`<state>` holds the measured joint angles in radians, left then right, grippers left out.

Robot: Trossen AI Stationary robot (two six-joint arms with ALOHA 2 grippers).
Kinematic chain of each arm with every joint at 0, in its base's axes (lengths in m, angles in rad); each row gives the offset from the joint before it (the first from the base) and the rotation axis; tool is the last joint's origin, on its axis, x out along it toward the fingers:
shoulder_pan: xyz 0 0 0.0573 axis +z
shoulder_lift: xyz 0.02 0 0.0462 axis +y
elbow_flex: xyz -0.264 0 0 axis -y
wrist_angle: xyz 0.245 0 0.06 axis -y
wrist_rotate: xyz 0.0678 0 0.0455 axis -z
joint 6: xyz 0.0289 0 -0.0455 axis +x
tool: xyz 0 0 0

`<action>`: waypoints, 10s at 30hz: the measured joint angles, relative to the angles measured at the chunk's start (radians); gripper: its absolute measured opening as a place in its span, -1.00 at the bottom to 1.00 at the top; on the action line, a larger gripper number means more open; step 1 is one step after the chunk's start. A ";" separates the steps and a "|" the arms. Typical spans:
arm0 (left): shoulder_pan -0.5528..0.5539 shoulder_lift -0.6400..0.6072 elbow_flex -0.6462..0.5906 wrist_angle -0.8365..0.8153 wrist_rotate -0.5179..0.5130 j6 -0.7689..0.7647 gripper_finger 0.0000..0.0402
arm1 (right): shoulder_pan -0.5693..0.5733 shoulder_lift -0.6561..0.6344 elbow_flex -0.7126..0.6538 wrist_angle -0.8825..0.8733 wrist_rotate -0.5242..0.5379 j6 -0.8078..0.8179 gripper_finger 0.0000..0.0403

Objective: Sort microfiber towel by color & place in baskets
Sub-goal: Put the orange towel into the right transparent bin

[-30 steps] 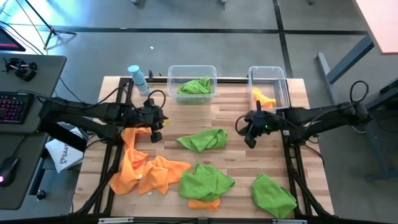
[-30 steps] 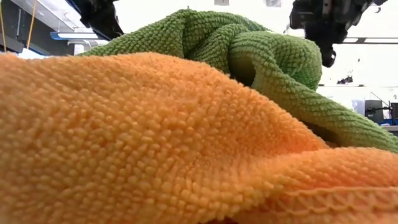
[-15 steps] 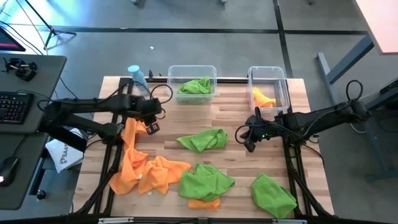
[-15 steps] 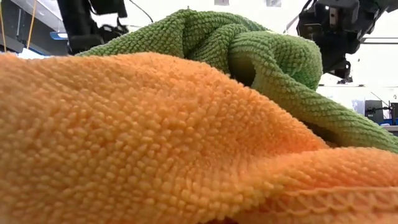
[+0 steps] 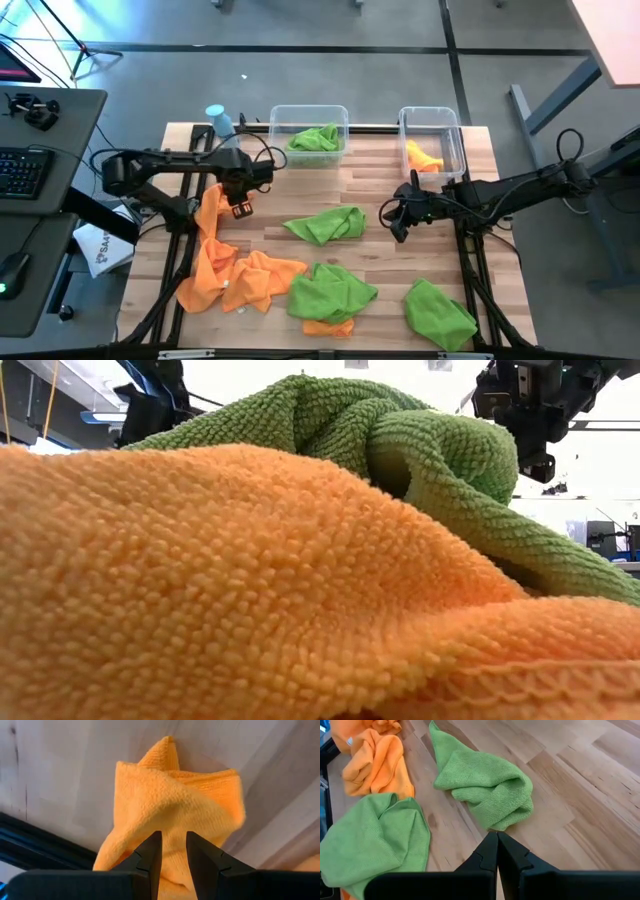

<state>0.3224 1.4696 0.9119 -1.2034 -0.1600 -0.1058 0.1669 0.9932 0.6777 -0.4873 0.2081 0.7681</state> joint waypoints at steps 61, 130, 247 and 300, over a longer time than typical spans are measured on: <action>0.191 -0.366 -0.228 0.001 -0.060 -0.586 -0.34 | 0.044 0.000 0.000 0.006 0.097 0.021 -1.00; 0.022 0.384 1.094 0.685 0.308 0.112 -1.00 | 0.030 0.000 0.000 -0.003 0.171 0.063 -1.00; -0.119 -0.280 0.306 0.578 -0.062 -0.251 -0.60 | -1.205 0.325 0.381 -0.396 -0.115 -0.724 -1.00; -0.146 -0.443 -0.091 0.725 0.121 -0.219 -0.60 | -0.419 -0.021 0.381 -0.294 0.096 -0.221 -1.00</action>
<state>0.1761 1.0271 0.8213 -0.4786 -0.0386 -0.3244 -0.2519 0.9724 1.0588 -0.7814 0.3042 0.5473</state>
